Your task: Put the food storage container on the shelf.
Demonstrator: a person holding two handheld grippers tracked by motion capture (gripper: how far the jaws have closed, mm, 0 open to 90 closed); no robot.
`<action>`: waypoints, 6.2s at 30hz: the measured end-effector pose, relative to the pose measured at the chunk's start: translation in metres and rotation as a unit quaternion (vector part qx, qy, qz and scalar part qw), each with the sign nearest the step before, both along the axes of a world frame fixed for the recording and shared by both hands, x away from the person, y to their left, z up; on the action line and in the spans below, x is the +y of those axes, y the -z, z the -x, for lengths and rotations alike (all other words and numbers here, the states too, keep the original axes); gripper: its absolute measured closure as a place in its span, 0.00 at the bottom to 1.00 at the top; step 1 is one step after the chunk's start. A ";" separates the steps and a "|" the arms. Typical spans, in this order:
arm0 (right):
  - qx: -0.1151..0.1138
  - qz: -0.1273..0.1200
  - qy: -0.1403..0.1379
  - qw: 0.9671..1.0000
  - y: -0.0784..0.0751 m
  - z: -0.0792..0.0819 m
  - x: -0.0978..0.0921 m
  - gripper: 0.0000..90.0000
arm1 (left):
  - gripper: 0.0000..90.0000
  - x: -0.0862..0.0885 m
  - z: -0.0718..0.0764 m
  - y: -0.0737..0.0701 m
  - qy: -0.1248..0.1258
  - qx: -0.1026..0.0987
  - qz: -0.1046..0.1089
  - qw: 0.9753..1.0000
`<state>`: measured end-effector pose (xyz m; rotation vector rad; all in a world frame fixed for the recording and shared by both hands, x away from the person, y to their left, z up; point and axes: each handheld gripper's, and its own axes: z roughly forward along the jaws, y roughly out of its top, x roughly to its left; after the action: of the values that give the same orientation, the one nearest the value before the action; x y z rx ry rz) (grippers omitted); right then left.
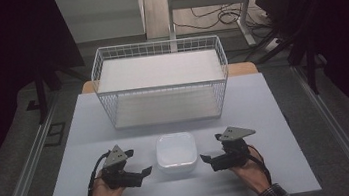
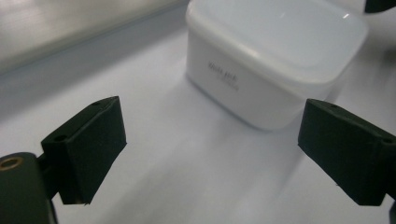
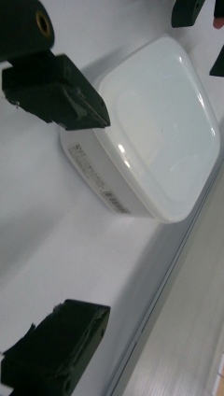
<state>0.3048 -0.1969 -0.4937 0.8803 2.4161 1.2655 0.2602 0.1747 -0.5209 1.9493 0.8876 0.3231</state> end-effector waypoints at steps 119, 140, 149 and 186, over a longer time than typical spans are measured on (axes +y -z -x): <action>0.059 -0.083 0.064 0.993 -0.014 -0.105 0.052 0.85 | 0.87 -0.021 -0.112 -0.027 -0.089 0.050 0.083 0.991; 0.000 -0.049 0.089 0.995 -0.016 -0.120 0.071 0.77 | 0.75 -0.025 -0.138 -0.024 -0.105 0.006 0.057 0.993; 0.001 -0.053 0.102 0.993 -0.017 -0.131 0.074 0.79 | 0.75 -0.029 -0.150 -0.025 -0.121 -0.009 0.049 0.991; -0.022 -0.044 0.000 0.999 -0.031 -0.070 0.059 0.95 | 0.13 0.001 -0.031 -0.016 -0.074 -0.052 0.054 0.994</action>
<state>0.3750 -0.1378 -0.4625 0.8665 2.3423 1.3869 0.2915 0.1755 -0.5046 1.7565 0.9631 0.4499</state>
